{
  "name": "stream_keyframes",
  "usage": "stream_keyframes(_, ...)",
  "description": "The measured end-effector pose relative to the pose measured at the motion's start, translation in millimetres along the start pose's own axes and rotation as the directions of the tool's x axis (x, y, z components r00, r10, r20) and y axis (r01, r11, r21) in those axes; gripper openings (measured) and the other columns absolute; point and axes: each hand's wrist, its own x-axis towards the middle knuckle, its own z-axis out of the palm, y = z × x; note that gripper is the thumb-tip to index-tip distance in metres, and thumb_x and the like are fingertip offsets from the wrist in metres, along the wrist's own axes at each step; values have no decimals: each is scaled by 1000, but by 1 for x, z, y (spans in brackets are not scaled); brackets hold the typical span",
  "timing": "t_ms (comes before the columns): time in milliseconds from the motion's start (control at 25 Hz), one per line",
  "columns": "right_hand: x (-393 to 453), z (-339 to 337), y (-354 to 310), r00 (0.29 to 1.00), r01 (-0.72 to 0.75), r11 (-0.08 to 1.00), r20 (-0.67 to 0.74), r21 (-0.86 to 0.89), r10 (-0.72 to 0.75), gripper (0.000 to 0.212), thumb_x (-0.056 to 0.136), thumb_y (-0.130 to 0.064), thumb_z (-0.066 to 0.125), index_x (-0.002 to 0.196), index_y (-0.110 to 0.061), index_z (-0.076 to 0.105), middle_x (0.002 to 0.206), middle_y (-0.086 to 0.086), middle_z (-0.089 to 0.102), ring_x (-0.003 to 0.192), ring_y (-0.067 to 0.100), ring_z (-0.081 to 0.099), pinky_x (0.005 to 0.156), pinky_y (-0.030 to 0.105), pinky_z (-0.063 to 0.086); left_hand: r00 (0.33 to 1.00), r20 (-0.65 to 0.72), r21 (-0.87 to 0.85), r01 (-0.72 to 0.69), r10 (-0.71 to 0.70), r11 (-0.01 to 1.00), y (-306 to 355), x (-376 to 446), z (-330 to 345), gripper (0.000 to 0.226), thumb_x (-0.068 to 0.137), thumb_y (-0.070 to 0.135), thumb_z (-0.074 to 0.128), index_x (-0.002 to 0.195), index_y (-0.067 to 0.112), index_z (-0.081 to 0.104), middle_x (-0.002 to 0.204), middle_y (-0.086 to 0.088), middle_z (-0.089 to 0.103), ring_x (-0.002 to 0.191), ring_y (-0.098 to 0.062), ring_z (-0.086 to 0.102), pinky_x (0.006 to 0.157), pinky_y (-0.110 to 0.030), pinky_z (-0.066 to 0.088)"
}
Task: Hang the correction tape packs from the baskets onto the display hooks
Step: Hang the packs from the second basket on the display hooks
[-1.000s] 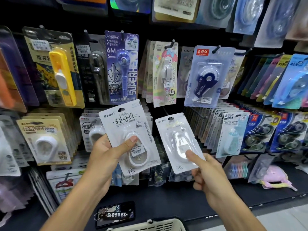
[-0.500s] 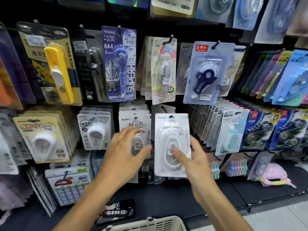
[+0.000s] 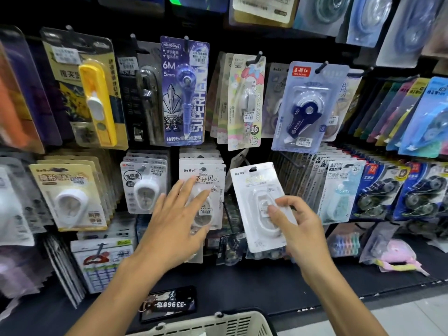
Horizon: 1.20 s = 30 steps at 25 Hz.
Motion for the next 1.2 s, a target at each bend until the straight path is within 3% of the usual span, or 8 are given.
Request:
stream_keyframes(240, -5, 20, 46, 957, -255, 943, 195, 214, 214, 52, 95, -4, 66, 129, -44, 57, 130, -32, 50, 112, 1, 62, 88, 27, 54, 994, -106, -64, -20, 13, 998, -1, -16, 4, 67, 100, 40, 57, 159, 35, 27, 171, 8, 3, 158, -14, -1, 124, -34, -2)
stream_keyframes(360, -36, 46, 88, 894, -352, 933, 267, -72, 359, 30, 97, -4, 63, 106, -32, 67, 118, -10, 66, 96, 11, 70, 70, 25, 57, 974, -117, -252, 161, -195, 954, -12, -44, 26, 41, 96, 26, 63, 136, 22, 58, 143, -1, 53, 133, -25, 45, 110, -40, 37)
stream_keyframes(440, -73, 67, 138, 820, -374, 876, 331, -305, 466, 20, 98, -2, 59, 100, -19, 69, 104, 3, 69, 87, 19, 69, 67, 26, 53, 943, 145, -271, 329, -299, 905, -28, -76, 58, 34, 94, 25, 64, 127, 22, 62, 127, -2, 64, 117, -27, 58, 98, -38, 48)
stream_keyframes(600, -164, 79, 230, 629, -323, 650, 357, -688, 691, 21, 91, 0, 65, 110, -5, 71, 104, 9, 69, 101, 27, 65, 80, 30, 52, 681, 606, 73, 467, -411, 881, -66, -172, 140, 36, 91, 27, 64, 127, 27, 62, 128, -2, 67, 119, -27, 61, 99, -37, 49)
stream_keyframes(720, -190, 82, 259, 754, -63, 500, 287, -864, 591, 21, 93, -11, 60, 113, -11, 67, 112, 7, 72, 103, 27, 67, 83, 33, 53, 522, 658, 77, 671, -543, 738, -89, -224, 182, 51, 88, 22, 64, 138, 24, 52, 135, -5, 63, 123, -27, 59, 101, -35, 47)
stream_keyframes(880, -194, 128, 259, 877, -19, 683, 316, -730, 362, 15, 92, -15, 66, 102, -20, 56, 95, -5, 66, 80, 18, 66, 64, 24, 51, 381, 608, -33, 889, -697, 457, -88, -253, 217, 83, 84, 14, 66, 156, 14, 25, 151, -15, 42, 138, -35, 45, 111, -49, 43)
stream_keyframes(1040, -211, 186, 276, 533, -706, 613, 303, -356, 790, 43, 84, -16, 80, 117, -21, 53, 103, -8, 72, 83, 10, 71, 63, 17, 53, 427, 530, -242, 904, -732, 353, -86, -258, 234, 73, 83, 1, 59, 151, 18, 37, 135, -8, 58, 118, -31, 60, 90, -38, 54)
stream_keyframes(1200, -226, 201, 301, 595, -704, 611, 168, -362, 786, 36, 88, -22, 77, 120, -18, 62, 113, 0, 73, 99, 20, 70, 89, 40, 59, 417, 540, -330, 904, -731, 272, -97, -261, 232, 67, 85, -11, 56, 145, 20, 50, 131, -5, 67, 109, -25, 67, 88, -41, 59)
